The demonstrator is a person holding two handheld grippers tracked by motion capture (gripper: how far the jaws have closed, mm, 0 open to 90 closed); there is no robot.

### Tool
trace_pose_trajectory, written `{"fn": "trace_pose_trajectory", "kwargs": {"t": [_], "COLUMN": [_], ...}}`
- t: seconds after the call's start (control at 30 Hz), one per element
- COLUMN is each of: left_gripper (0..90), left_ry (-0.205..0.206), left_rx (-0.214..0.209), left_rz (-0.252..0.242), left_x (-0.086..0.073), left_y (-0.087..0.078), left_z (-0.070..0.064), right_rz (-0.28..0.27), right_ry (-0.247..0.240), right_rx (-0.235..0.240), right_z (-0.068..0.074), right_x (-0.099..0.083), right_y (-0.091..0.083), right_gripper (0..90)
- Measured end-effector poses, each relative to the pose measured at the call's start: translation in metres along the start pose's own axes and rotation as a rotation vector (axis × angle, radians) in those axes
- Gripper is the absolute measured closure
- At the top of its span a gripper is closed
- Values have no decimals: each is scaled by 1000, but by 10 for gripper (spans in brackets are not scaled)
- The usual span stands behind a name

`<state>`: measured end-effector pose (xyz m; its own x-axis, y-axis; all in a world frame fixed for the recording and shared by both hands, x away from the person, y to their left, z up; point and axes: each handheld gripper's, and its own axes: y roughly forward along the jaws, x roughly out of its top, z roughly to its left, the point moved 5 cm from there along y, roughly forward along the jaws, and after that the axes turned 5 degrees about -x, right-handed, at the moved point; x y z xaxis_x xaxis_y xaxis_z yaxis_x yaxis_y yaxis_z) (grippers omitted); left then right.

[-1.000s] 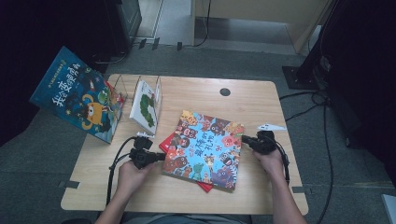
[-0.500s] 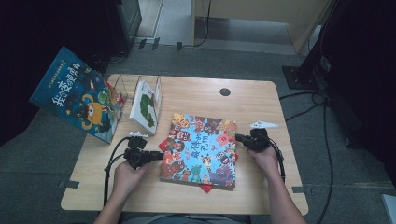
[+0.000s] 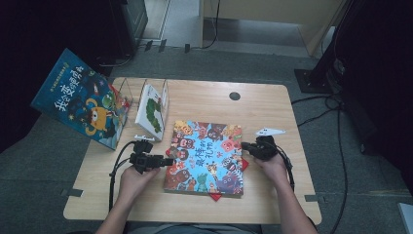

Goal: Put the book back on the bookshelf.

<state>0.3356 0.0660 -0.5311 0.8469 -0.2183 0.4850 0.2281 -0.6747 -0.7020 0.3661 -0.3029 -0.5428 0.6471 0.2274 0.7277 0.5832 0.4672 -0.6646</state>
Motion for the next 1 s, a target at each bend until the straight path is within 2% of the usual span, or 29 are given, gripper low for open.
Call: {"fn": "trace_pose_trajectory", "kwargs": {"t": [0.07, 0.13, 0.33, 0.6, 0.87, 1.0], "left_gripper": [362, 364, 367, 366, 378, 364], "left_ry": [-6, -25, -24, -43, -45, -60], "left_rx": [-24, -19, -26, -51, -60, -47], "left_rz": [14, 9, 23, 32, 31, 28], "left_x": [-1, 0, 1, 3, 3, 4], "left_y": [1, 3, 6, 9, 12, 12], "left_z": [2, 3, 4, 1, -1, -2], "right_rz": [2, 4, 25, 23, 19, 19], "right_ry": [1, -3, -19, -47, -44, -51], "right_rx": [1, 1, 6, 5, 20, 34], "right_z": [1, 2, 6, 12, 15, 19], "right_x": [-1, -2, -7, -11, -9, -8], "right_y": [-1, -2, -5, -11, -7, -5], "right_gripper": [900, 900, 900, 900, 900, 900]}}
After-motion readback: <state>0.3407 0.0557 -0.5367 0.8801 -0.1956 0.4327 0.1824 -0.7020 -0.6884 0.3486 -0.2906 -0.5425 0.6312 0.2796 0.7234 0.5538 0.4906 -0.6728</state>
